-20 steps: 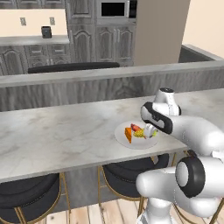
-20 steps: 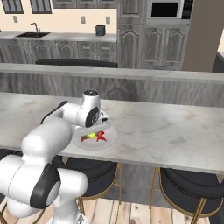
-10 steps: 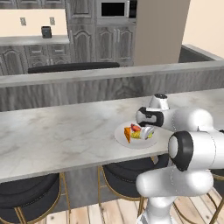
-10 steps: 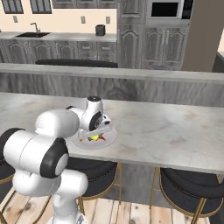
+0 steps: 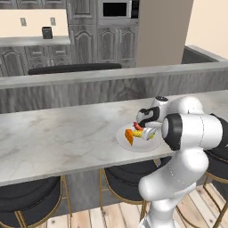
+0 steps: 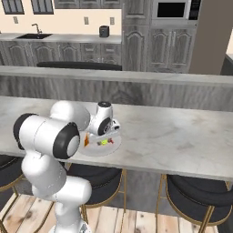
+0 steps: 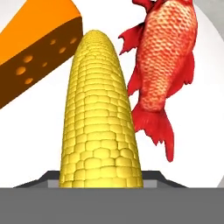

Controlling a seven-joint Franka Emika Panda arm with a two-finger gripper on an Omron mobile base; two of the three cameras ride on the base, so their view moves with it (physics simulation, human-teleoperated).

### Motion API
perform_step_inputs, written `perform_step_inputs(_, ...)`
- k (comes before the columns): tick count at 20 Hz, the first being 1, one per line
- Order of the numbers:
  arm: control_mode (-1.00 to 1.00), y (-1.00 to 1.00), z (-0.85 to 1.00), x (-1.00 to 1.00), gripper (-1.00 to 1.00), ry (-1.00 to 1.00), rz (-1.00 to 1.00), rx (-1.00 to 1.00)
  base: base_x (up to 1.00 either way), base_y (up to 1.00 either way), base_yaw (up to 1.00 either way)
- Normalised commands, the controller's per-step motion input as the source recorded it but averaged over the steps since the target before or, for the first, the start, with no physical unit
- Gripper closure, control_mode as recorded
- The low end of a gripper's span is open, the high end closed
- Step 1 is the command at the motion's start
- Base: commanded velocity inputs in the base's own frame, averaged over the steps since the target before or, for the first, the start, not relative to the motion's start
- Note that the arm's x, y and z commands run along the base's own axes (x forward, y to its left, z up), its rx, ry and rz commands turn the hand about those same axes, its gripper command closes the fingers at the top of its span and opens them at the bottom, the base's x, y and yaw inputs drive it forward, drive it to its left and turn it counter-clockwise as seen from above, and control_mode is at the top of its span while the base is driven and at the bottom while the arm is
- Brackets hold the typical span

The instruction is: Take the cheese, fish, and corn from the fridge and place them on the plate on the dining counter to create an appetizer plate.

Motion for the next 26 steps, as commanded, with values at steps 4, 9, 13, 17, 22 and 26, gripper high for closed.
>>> perform_step_inputs(4, -1.00, 0.00, -0.03, -0.03, -1.00, 0.01, 0.00, 0.00, 0.00, 0.00, 0.00)
perform_step_inputs(9, -1.00, -0.01, 0.37, -0.60, -1.00, 0.00, 0.00, 0.00, 0.00, 0.00, 0.00)
perform_step_inputs(13, -1.00, 0.00, 0.77, -0.63, -1.00, -0.04, 0.00, 0.00, 0.00, 0.00, 0.00)
perform_step_inputs(17, -1.00, -0.05, 0.92, -0.68, -1.00, -0.08, 0.00, 0.00, 0.00, 0.00, 0.00)
perform_step_inputs(22, -1.00, -0.25, 0.66, -1.00, -1.00, -0.18, 0.00, 0.00, 0.00, 0.00, 0.00)
perform_step_inputs(26, -1.00, -0.34, 0.43, -1.00, -1.00, -0.23, 0.00, 0.00, 0.00, 0.00, 0.00)
